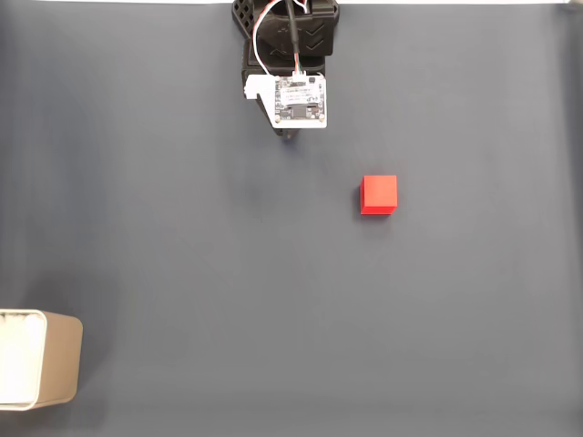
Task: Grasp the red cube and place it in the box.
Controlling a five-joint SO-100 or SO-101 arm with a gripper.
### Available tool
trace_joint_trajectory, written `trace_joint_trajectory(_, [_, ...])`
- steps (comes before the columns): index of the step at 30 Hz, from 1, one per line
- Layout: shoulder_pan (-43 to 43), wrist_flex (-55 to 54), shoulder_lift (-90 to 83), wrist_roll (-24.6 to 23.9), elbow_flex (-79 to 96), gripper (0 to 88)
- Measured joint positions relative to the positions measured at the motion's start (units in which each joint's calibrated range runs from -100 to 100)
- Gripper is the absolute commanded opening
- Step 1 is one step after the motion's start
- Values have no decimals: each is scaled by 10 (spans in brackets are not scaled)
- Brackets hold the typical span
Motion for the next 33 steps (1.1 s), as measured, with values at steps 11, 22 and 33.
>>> trace_joint_trajectory(11, [0, -163, 71, 0, -145, 0])
trace_joint_trajectory(22, [0, -161, 307, -16, -428, 0])
trace_joint_trajectory(33, [0, -74, 454, -18, -580, 0])
